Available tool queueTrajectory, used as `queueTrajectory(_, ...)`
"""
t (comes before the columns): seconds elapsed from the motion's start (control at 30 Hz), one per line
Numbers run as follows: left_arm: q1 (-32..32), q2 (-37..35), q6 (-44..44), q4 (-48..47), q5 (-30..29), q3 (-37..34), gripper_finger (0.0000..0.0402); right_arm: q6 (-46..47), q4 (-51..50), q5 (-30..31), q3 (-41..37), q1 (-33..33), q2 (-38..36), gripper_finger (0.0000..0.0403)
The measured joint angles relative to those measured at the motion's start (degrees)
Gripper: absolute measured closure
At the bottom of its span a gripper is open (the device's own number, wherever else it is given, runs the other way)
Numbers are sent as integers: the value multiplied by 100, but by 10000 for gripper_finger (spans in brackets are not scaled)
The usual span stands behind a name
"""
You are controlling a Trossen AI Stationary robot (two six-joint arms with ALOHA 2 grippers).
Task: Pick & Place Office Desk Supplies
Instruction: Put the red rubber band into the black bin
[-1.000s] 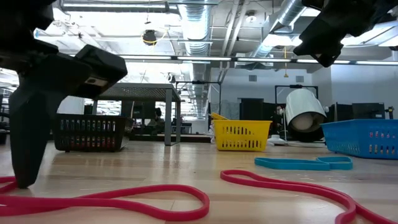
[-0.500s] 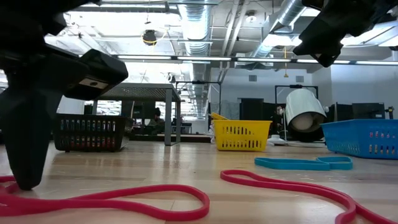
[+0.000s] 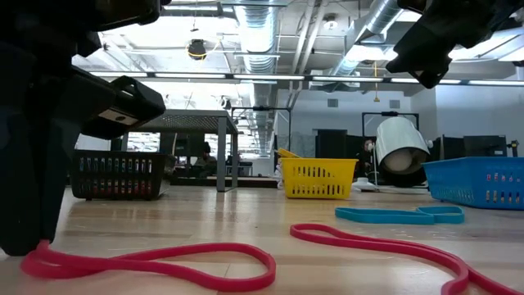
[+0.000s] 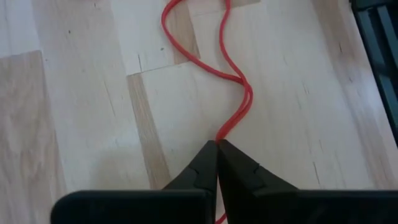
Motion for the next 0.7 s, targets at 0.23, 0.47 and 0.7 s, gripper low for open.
queueTrajectory(0.23,-96,-239,-296,8,-55,-10,401,-46,30,0,0,-5,0,282)
queueTrajectory(0.47,-231,-728,-469,74,-924,-1,401,-108,30,0,0,-123,0,282)
queueTrajectory(0.7,-254,-1426,-413,394,-2226,-292,401,-153,35,2,0,-165,0,282)
